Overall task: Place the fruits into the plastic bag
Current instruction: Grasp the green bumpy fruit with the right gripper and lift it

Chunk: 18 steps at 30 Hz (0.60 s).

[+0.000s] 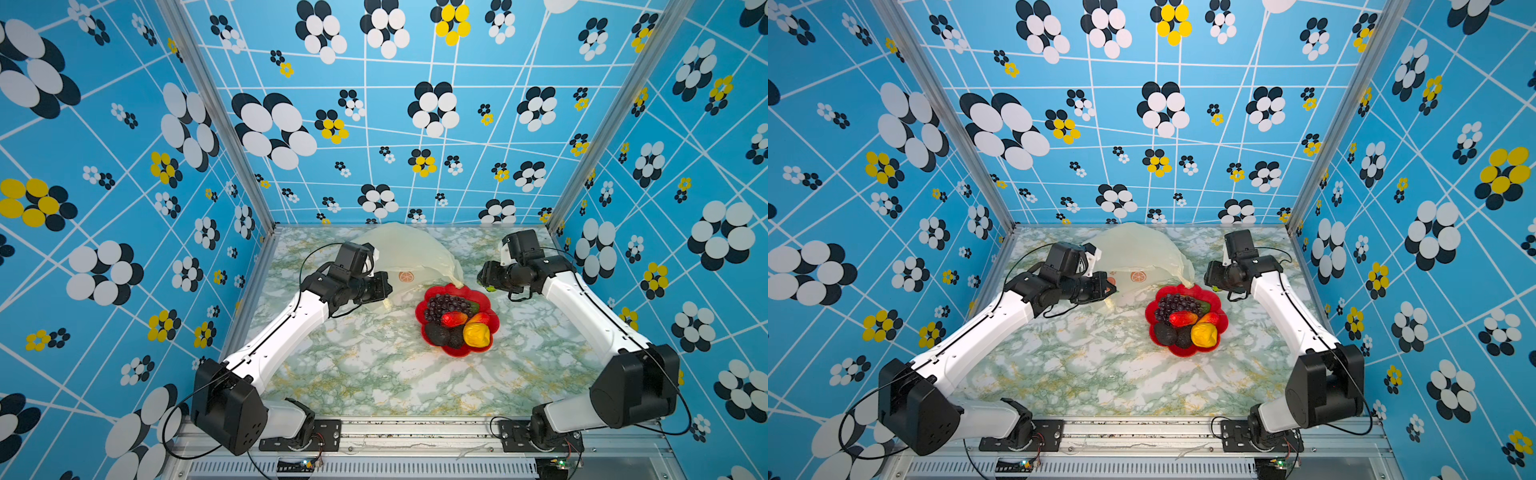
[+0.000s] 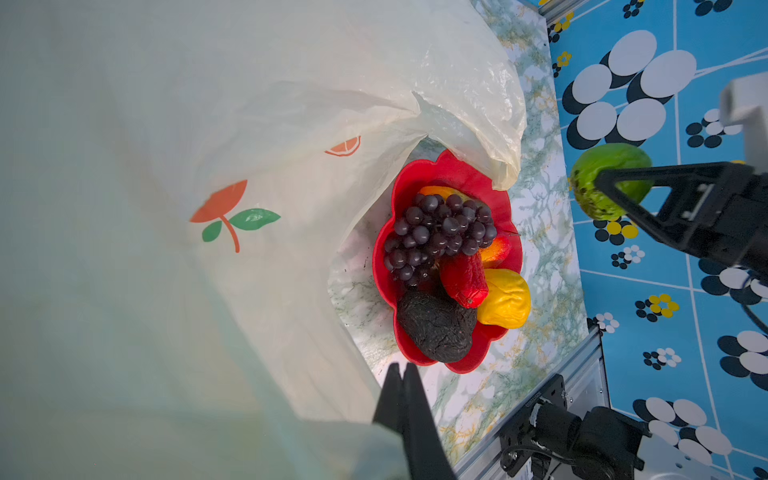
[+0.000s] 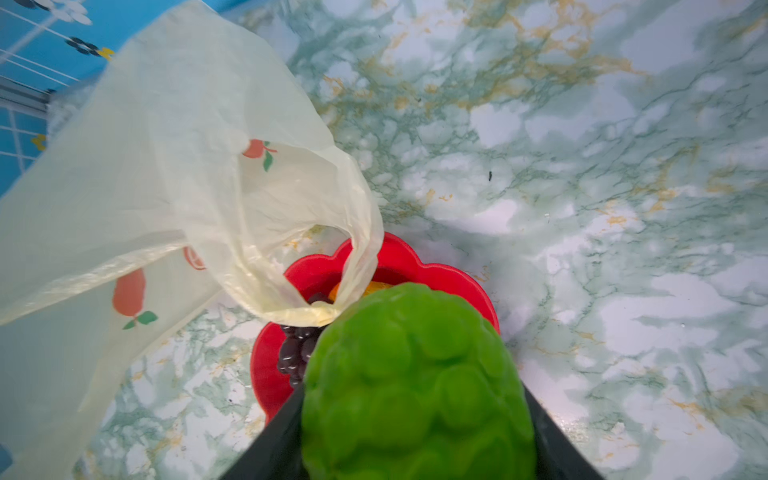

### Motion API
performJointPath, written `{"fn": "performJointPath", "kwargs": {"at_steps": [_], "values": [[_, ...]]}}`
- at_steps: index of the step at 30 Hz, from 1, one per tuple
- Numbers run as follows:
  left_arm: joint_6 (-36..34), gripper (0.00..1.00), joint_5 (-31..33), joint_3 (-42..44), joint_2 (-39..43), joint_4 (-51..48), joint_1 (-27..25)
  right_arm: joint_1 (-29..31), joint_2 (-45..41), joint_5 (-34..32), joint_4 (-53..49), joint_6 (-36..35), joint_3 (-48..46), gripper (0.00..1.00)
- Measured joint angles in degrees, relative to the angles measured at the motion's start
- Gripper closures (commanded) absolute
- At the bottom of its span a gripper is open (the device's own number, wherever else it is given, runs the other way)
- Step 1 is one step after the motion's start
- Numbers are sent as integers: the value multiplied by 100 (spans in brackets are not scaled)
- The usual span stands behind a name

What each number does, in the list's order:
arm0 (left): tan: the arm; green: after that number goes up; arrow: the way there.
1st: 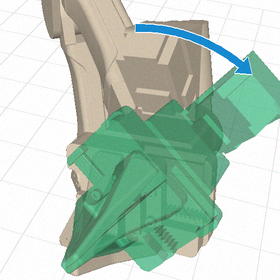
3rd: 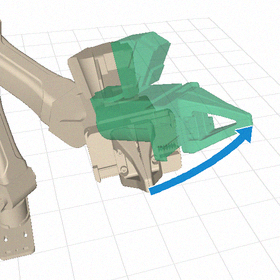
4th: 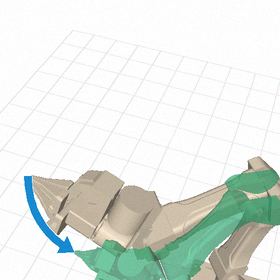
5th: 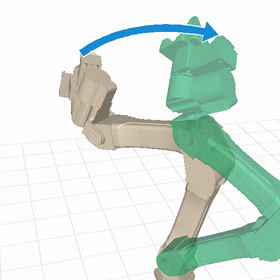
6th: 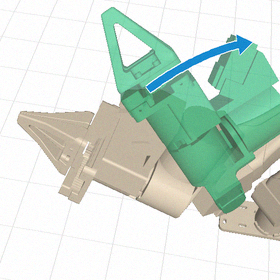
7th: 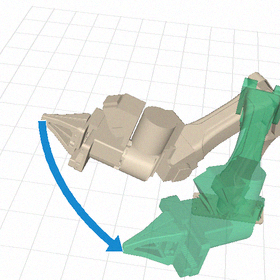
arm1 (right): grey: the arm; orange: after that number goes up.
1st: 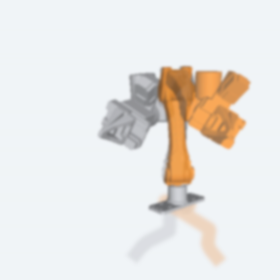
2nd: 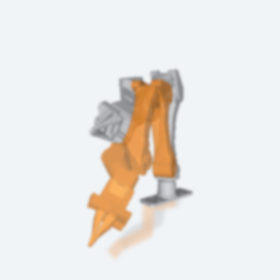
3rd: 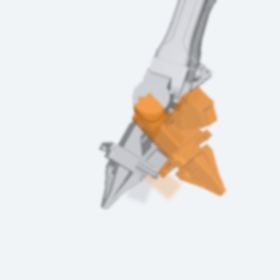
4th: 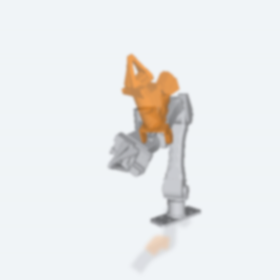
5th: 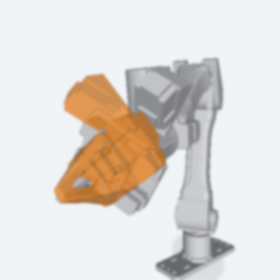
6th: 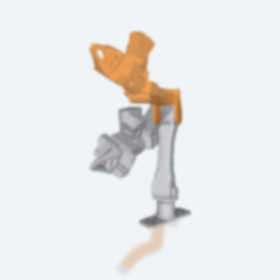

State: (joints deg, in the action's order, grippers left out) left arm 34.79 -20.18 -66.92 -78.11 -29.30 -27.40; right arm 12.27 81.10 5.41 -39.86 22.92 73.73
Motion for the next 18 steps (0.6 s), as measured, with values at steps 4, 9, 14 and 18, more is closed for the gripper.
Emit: {"fn": "performJointPath", "kwargs": {"at_steps": [4, 9, 14, 18], "values": [[24, 100, 0, 13, 20, 24, 0, 0, -409, 444, 24, 247, 116, 58], [79, 100, -2, 26, 63, 105, 0, 33, -588, 1357, 400, 872, 55, 59], [125, 100, -42, 90, 70, 188, -4, 437, -579, 1886, 813, 1467, -227, 59], [155, 100, -48, 92, 72, 225, -17, 901, -422, 2079, 1121, 1773, -273, 60]]}}
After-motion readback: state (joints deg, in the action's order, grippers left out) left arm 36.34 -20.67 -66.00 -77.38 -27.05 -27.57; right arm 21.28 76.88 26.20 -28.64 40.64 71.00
